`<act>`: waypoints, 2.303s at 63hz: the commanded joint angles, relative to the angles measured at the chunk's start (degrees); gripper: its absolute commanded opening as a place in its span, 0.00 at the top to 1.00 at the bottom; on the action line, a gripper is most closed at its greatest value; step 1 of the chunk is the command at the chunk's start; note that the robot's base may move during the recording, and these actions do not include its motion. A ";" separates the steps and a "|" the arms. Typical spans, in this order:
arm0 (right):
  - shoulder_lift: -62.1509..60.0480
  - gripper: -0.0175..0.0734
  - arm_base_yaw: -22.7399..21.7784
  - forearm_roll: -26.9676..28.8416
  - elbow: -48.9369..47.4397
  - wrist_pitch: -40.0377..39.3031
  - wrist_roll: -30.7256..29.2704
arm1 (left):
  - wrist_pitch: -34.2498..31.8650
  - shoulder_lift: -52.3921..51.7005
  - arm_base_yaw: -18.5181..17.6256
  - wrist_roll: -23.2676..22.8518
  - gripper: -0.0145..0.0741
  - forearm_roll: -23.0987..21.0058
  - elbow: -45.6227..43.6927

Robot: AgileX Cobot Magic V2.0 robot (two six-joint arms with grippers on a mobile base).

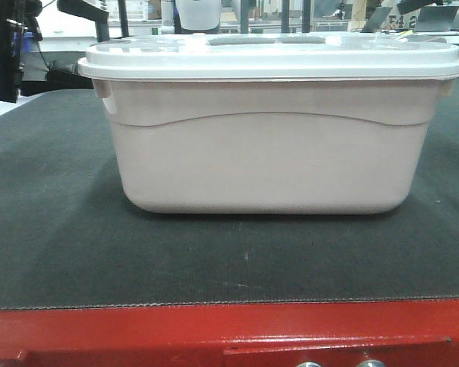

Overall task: Grab white bin and place on right shelf
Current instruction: 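Close both grippers on the white lid rim handles, then lift the pink bin off the table with both grippers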

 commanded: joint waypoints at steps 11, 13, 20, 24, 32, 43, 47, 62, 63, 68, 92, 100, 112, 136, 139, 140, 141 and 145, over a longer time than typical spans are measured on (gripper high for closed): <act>-2.02 0.11 0.79 4.36 -1.33 7.96 -0.89 | 6.88 -2.71 -2.16 0.42 0.39 -6.12 -1.72; -2.02 0.11 0.79 4.36 -1.33 7.90 -0.89 | 6.88 -2.71 -2.43 0.42 0.39 -6.12 -1.72; -2.02 0.11 0.79 4.24 -1.33 7.76 -0.99 | 6.77 -2.71 -2.97 0.42 0.39 -6.12 -1.72; -2.02 0.12 0.79 4.24 -1.33 7.76 -1.14 | 6.77 -2.61 -3.19 0.42 0.39 -6.12 -1.72; -2.02 0.21 0.79 4.24 -1.33 7.76 -1.18 | 6.87 -2.61 -3.19 0.42 0.39 -6.50 -1.72; -2.02 0.48 0.79 4.24 -1.33 7.76 -1.72 | 6.87 -2.61 -3.40 0.42 0.53 -7.88 -1.72; -2.02 0.57 0.79 4.24 -1.33 7.88 -1.72 | 6.87 -2.61 -3.67 0.42 0.62 -8.37 -1.72; -2.24 0.74 0.79 5.07 -1.33 8.62 -1.72 | 6.98 -2.61 -5.47 0.42 0.99 -8.67 -1.72; -2.31 0.74 0.79 5.19 -1.33 8.62 -1.72 | 6.98 -2.61 -5.51 0.42 0.98 -8.67 -1.80; -3.02 0.74 0.79 6.48 -1.38 8.62 -1.72 | 7.45 -2.61 -5.94 0.42 0.97 -8.75 -2.58; -12.54 0.74 0.98 14.95 -1.49 8.62 -1.72 | 7.45 -9.08 -6.16 -0.06 0.97 -8.75 -11.47; -16.64 0.74 1.83 16.47 -1.49 8.62 -1.72 | 7.45 -12.49 -6.16 -1.39 0.97 -8.75 -14.49; -21.66 0.74 4.04 19.70 -1.55 8.62 -1.72 | 7.45 -17.54 -6.29 -3.94 0.97 -8.75 -18.06; -25.19 0.74 5.57 21.80 -1.55 8.62 -2.60 | 7.45 -24.24 -9.08 -6.21 0.97 -8.53 -22.45; -25.19 0.74 5.57 21.80 -1.55 8.62 -2.60 | 7.45 -24.24 -9.08 -6.21 0.97 -8.04 -22.45; -25.19 0.74 5.57 21.80 -1.55 8.62 -2.60 | 7.45 -24.24 -9.08 -6.21 0.97 -7.85 -22.45; -25.19 0.74 5.57 21.80 -1.55 8.62 -2.60 | 7.45 -24.24 -9.08 -6.21 0.97 -7.60 -22.45; -25.19 0.74 5.57 21.80 -1.55 8.62 -2.60 | 7.35 -24.24 -9.08 -6.21 0.97 -6.42 -22.45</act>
